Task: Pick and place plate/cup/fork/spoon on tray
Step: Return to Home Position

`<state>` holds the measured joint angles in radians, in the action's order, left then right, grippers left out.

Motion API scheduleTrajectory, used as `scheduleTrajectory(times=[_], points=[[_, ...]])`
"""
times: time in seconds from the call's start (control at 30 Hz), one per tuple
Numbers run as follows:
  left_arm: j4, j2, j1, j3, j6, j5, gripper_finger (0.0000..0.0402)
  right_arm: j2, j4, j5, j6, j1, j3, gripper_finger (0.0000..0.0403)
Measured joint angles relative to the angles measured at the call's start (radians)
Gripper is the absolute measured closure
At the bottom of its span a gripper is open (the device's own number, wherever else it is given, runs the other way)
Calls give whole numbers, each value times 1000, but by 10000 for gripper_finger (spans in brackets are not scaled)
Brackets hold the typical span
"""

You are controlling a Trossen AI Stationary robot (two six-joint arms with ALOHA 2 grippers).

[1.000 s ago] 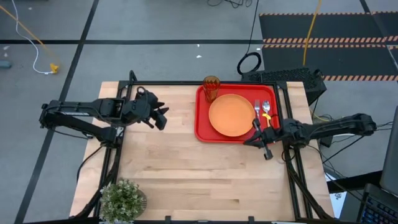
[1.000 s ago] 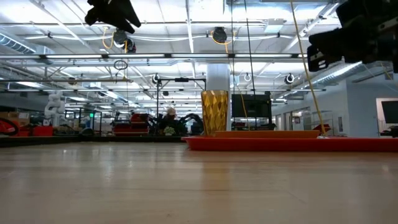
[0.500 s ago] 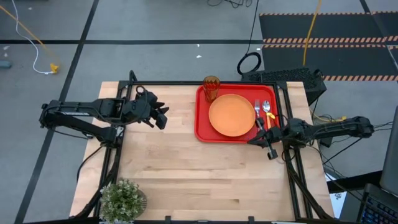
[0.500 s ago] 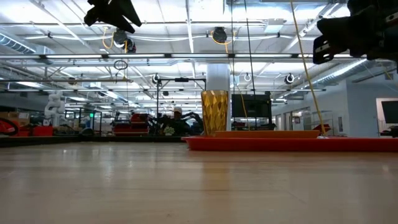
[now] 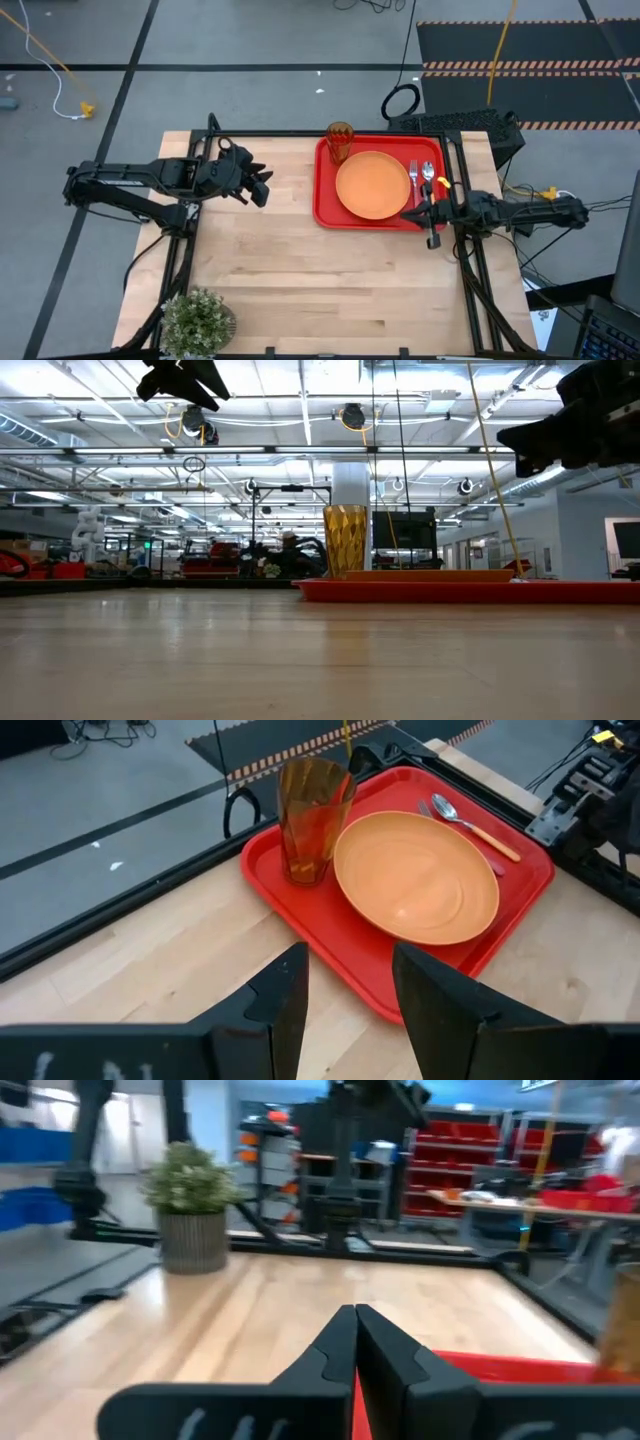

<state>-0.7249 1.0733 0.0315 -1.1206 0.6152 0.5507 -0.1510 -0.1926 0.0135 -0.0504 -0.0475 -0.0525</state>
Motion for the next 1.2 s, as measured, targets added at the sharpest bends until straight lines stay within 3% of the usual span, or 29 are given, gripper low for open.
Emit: scheduleTrajectory(times=[0.47, 1.2], points=[[38, 0, 0, 0, -8, 1, 254, 148, 63, -13, -41, 0, 1, 403], [16, 0, 2, 1, -93, -2, 254, 148, 149, -67, -15, 0, 1, 403]])
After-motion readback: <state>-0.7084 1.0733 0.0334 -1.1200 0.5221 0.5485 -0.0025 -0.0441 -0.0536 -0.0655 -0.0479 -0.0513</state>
